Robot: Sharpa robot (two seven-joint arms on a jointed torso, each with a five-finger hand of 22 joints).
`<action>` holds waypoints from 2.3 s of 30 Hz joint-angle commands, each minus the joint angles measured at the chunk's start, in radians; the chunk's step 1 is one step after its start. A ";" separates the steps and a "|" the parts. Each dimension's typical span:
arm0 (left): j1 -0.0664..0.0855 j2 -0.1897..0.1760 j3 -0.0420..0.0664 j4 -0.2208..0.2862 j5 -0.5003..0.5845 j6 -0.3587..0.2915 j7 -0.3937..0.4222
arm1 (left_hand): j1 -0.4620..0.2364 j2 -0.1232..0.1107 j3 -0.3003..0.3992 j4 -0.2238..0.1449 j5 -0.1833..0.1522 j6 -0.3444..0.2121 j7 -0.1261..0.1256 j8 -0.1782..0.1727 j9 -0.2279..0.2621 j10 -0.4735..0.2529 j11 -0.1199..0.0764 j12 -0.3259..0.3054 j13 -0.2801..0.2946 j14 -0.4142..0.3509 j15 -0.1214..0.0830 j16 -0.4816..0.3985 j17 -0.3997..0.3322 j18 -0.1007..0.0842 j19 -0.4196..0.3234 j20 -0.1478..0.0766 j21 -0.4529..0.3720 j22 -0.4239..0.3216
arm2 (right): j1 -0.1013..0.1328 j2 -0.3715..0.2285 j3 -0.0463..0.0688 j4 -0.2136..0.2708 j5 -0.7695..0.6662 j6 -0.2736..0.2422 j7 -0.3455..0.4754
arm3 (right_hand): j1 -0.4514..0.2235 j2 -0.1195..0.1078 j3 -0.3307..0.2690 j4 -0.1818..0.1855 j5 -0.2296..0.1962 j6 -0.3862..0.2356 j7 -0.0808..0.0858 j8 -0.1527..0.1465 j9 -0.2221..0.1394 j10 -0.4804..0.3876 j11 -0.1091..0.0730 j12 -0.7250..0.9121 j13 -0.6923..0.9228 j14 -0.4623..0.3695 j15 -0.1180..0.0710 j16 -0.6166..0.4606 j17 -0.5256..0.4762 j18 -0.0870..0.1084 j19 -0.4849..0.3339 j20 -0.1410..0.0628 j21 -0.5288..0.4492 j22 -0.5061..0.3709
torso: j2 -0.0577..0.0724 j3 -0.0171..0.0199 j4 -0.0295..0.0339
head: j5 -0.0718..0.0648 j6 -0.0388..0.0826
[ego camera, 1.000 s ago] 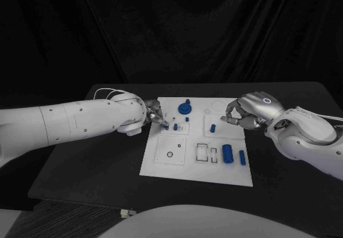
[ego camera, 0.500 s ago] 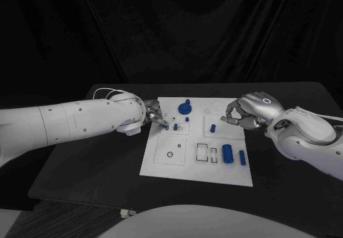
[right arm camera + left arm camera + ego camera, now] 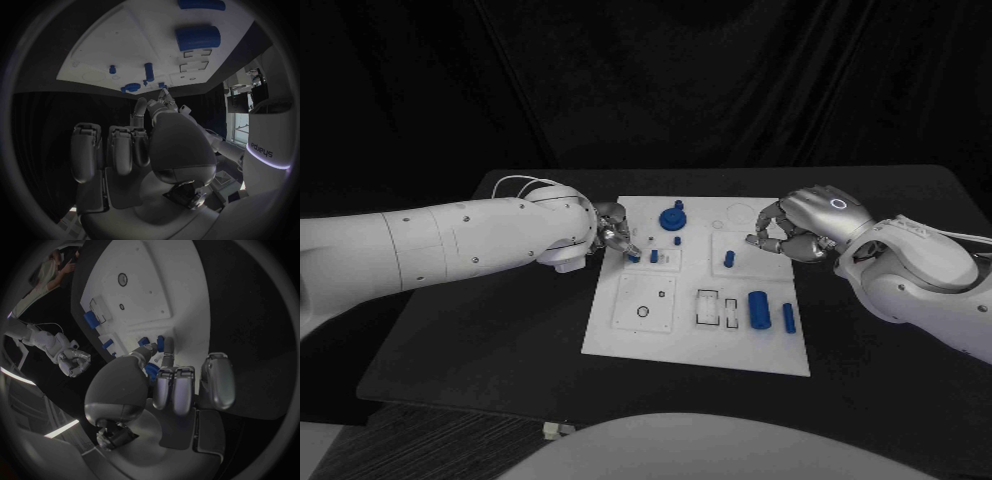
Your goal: Assemble the parts on the task board
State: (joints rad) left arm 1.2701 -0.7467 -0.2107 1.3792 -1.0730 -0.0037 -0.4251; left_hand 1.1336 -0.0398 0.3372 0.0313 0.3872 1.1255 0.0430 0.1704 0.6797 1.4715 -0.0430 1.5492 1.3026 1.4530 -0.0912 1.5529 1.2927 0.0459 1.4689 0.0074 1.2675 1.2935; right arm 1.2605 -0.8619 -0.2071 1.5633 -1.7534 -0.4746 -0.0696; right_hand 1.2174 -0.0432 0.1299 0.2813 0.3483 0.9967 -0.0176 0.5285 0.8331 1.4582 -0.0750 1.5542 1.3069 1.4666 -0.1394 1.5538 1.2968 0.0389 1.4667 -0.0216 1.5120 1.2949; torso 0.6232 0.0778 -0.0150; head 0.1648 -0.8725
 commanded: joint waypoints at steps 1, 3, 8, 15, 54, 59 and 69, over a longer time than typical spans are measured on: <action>-0.001 0.004 -0.002 -0.003 -0.002 0.033 0.018 | 0.028 -0.009 0.084 -0.029 0.028 0.007 -0.020 0.012 0.010 0.099 -0.011 0.022 0.268 0.115 -0.015 0.009 0.268 0.018 -0.001 0.000 -0.019 0.190 | -0.003 -0.001 0.001 0.002 -0.002 0.003 -0.023 | 0.021 0.005 0.034 0.003 0.012 -0.001 0.002 -0.010 0.014 0.113 -0.001 0.017 0.264 0.098 -0.002 0.005 0.242 -0.017 0.059 -0.003 -0.020 0.247 | 0.001 0.0001 0.0002 | -0.001 0.000; -0.001 0.005 -0.002 -0.006 -0.002 0.031 0.019 | 0.027 -0.008 0.084 -0.029 0.027 0.007 -0.020 0.012 0.010 0.099 -0.010 0.022 0.268 0.115 -0.015 0.008 0.267 0.019 -0.001 0.000 -0.020 0.190 | -0.003 -0.001 0.001 0.002 -0.002 0.003 -0.023 | 0.021 0.005 0.034 0.003 0.012 -0.001 0.002 -0.010 0.014 0.113 -0.001 0.017 0.264 0.098 -0.002 0.005 0.242 -0.017 0.059 -0.003 -0.020 0.247 | 0.001 0.0000 0.0000 | -0.001 0.000; -0.001 0.008 -0.002 -0.010 -0.002 0.022 0.022 | 0.026 -0.007 0.085 -0.027 0.027 0.006 -0.019 0.012 0.011 0.099 -0.010 0.022 0.268 0.115 -0.015 0.007 0.267 0.018 -0.001 0.000 -0.018 0.191 | -0.003 0.000 0.001 0.002 -0.002 0.004 -0.024 | 0.021 0.005 0.034 0.003 0.012 -0.001 0.002 -0.010 0.014 0.113 -0.001 0.017 0.264 0.098 -0.002 0.005 0.242 -0.017 0.059 -0.003 -0.020 0.247 | 0.001 -0.0001 0.0000 | 0.000 0.000; -0.001 0.005 -0.002 -0.009 -0.002 -0.003 0.028 | 0.026 -0.004 0.086 -0.026 0.028 0.005 -0.019 0.012 0.012 0.099 -0.010 0.022 0.268 0.114 -0.014 0.005 0.264 0.018 -0.001 0.000 -0.018 0.191 | -0.003 0.000 0.001 0.002 -0.002 0.004 -0.026 | 0.021 0.005 0.034 0.003 0.012 -0.001 0.002 -0.010 0.014 0.113 -0.001 0.017 0.264 0.098 -0.002 0.005 0.242 -0.017 0.059 -0.003 -0.020 0.247 | 0.001 -0.0002 -0.0004 | 0.000 0.000; -0.006 -0.020 -0.002 0.010 -0.002 -0.096 0.077 | 0.030 -0.006 0.094 -0.032 0.041 -0.010 -0.014 0.012 0.021 0.094 -0.006 0.010 0.262 0.111 -0.012 -0.007 0.251 0.020 -0.003 0.002 -0.030 0.188 | -0.014 0.002 0.001 -0.003 -0.002 0.010 -0.030 | 0.025 0.006 0.038 0.004 0.012 -0.001 0.003 -0.015 0.013 0.113 -0.001 0.017 0.264 0.097 -0.001 0.003 0.238 -0.016 0.056 -0.003 -0.025 0.245 | 0.001 0.0003 -0.0003 | 0.007 0.000; -0.010 -0.015 -0.002 0.006 -0.002 -0.107 0.082 | 0.030 -0.006 0.094 -0.032 0.041 -0.010 -0.014 0.012 0.021 0.094 -0.006 0.010 0.262 0.111 -0.012 -0.007 0.251 0.020 -0.003 0.002 -0.030 0.188 | -0.015 0.002 0.001 -0.003 -0.002 0.010 -0.030 | 0.025 0.006 0.038 0.004 0.012 -0.001 0.003 -0.015 0.013 0.113 -0.001 0.017 0.264 0.097 -0.001 0.003 0.238 -0.016 0.056 -0.003 -0.025 0.245 | 0.001 -0.0002 -0.0003 | 0.006 0.000; -0.015 -0.016 -0.002 0.003 -0.002 -0.109 0.080 | 0.027 -0.005 0.094 -0.029 0.040 -0.012 -0.014 0.011 0.021 0.094 -0.005 0.009 0.261 0.111 -0.011 -0.009 0.249 0.020 -0.003 0.002 -0.031 0.188 | -0.016 0.001 0.001 -0.004 -0.002 0.013 -0.030 | 0.027 0.006 0.039 0.003 0.012 -0.002 0.003 -0.017 0.013 0.113 -0.001 0.017 0.264 0.097 -0.001 0.003 0.239 -0.016 0.056 -0.003 -0.026 0.245 | 0.001 0.0001 0.0001 | 0.006 0.000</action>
State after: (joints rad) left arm 1.2567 -0.7637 -0.2137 1.3821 -1.0736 -0.1036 -0.3630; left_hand 1.1414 -0.0476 0.3373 0.0312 0.3874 1.1199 0.0483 0.1705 0.6796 1.4715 -0.0429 1.5490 1.3026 1.4530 -0.0911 1.5518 1.2928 0.0459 1.4689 0.0074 1.2447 1.2935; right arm 1.2476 -0.8606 -0.2070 1.5599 -1.7533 -0.4651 -0.0801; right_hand 1.2175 -0.0432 0.1299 0.2813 0.3484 0.9967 -0.0175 0.5285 0.8331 1.4582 -0.0749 1.5542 1.3069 1.4666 -0.1394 1.5538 1.2968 0.0390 1.4667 -0.0216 1.5118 1.2949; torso 0.6241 0.0778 -0.0149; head 0.1689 -0.8725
